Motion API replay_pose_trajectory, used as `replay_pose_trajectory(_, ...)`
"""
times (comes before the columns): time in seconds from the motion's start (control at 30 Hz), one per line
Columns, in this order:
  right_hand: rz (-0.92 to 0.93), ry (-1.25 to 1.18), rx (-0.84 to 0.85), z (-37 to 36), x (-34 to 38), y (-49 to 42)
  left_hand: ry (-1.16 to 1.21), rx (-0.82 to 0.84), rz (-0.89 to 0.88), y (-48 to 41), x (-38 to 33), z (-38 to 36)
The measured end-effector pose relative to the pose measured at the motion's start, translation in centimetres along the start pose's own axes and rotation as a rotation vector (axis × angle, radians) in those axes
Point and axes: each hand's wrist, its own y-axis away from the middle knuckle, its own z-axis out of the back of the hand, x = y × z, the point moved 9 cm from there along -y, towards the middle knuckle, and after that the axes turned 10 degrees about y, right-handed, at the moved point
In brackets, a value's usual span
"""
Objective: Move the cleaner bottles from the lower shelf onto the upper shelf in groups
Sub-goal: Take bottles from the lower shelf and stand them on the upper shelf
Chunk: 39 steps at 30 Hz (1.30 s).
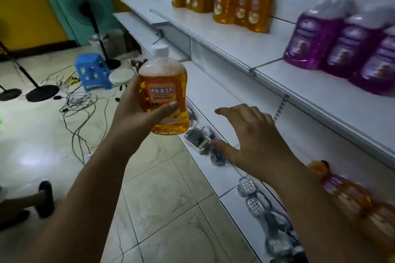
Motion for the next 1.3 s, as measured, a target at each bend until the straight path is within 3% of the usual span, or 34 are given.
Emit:
replay_pose_trajectory(0.37,0.055,-0.005,0.04,-4.2,8.1,-15.6,0.035,-0.018,0.029,-10.8,3.2,12.8)
replay_pose_trajectory(0.87,0.137,-0.059,-0.009,-9.6,6.8,-41.3,0.071,-0.104,0.063,-32.7,10.7,20.4)
replay_pose_trajectory(1.07,0.026,-0.049,-0.065,-9.5,3.1,-47.4,0.124,-0.037,0.086,-41.4,13.8,19.8)
replay_pose_trajectory(1.3,-0.278,-0.056,-0.14,-8.8,-4.8,-50.3,0.145,0.263,0.044,-51.1,15.7,14.6)
